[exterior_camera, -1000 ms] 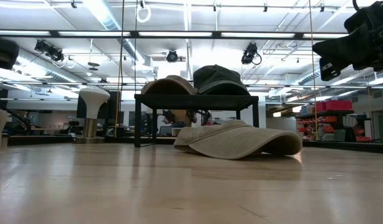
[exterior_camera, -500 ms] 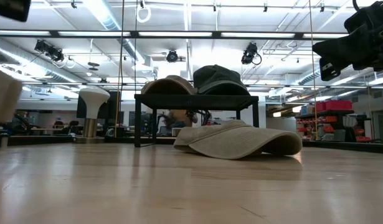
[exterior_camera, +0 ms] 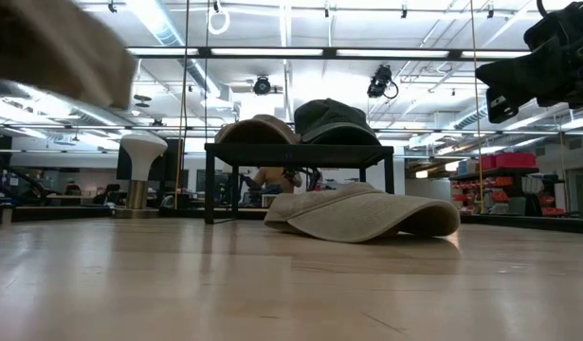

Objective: Pick & Place hat
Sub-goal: Stack the left brown cap on the other brown cap on the shelf

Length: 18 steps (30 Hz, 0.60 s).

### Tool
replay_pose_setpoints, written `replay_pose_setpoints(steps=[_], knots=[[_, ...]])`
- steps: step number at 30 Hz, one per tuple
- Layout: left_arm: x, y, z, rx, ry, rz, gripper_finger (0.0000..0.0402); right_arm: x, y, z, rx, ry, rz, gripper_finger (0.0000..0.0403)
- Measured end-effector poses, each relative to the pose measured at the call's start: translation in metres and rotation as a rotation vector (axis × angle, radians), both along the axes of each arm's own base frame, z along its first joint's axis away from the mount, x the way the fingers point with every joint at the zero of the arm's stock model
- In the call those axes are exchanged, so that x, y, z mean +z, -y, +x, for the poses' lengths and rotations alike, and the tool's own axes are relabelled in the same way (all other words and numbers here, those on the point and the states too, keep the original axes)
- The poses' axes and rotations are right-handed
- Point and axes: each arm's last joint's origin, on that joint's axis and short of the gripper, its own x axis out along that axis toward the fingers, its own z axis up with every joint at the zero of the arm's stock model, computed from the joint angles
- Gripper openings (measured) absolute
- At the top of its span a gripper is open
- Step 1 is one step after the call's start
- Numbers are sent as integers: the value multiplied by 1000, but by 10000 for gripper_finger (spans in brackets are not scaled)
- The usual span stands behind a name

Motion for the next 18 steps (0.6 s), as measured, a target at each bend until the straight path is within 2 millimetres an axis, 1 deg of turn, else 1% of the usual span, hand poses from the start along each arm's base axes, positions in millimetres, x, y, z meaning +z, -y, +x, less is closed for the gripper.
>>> replay_pose_setpoints(steps=[9, 18], knots=[[34, -32, 23, 12, 116, 56, 2, 0, 0, 0, 0, -1, 0, 25], [57, -76, 42, 78, 201, 170, 2, 0, 0, 0, 0, 0, 0, 25]])
